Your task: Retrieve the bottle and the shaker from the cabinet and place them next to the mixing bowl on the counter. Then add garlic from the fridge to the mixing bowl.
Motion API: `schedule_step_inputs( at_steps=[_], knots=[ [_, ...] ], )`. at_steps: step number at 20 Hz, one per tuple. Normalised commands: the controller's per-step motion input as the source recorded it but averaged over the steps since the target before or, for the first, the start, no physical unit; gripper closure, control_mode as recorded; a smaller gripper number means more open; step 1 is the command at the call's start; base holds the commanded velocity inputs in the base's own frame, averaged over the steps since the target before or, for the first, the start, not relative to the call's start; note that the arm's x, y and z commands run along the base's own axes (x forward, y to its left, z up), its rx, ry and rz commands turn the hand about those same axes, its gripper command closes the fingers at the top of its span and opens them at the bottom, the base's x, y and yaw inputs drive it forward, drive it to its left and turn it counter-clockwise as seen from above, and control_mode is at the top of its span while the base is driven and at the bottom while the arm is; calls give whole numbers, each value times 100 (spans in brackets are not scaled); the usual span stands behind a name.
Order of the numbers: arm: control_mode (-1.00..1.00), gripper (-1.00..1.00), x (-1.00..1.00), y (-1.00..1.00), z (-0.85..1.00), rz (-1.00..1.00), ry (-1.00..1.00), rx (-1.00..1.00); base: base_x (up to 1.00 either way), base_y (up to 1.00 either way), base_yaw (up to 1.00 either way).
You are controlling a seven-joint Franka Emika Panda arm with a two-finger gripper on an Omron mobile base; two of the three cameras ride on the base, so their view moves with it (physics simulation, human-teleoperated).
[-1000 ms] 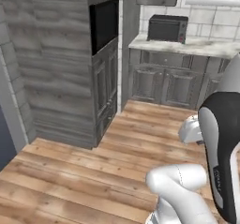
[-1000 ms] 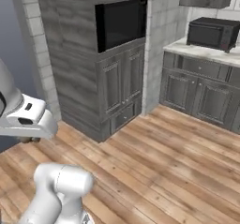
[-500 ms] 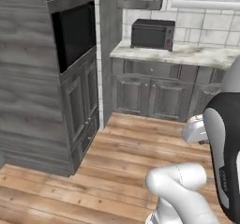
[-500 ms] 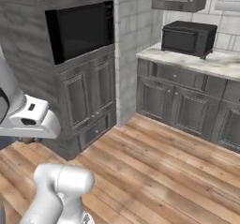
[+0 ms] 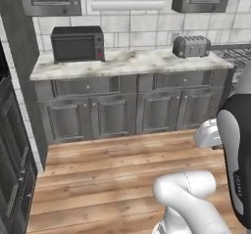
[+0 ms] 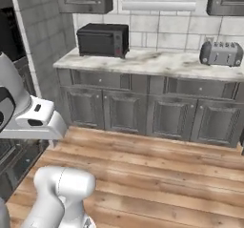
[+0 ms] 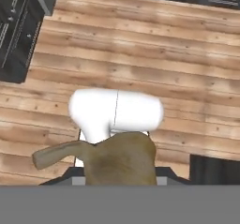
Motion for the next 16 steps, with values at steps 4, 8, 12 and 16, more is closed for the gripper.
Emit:
schedule_step_inputs(
  at_steps=[4,8,12,16],
  knots=[
    [100,100,0,0,0,0,0,0,84,-10,-65],
    [100,100,0,0,0,0,0,0,100,-21,-57],
    [100,100,0,0,0,0,0,0,99,-13,-56],
    [100,100,0,0,0,0,0,0,100,-45,-15]
  ],
)
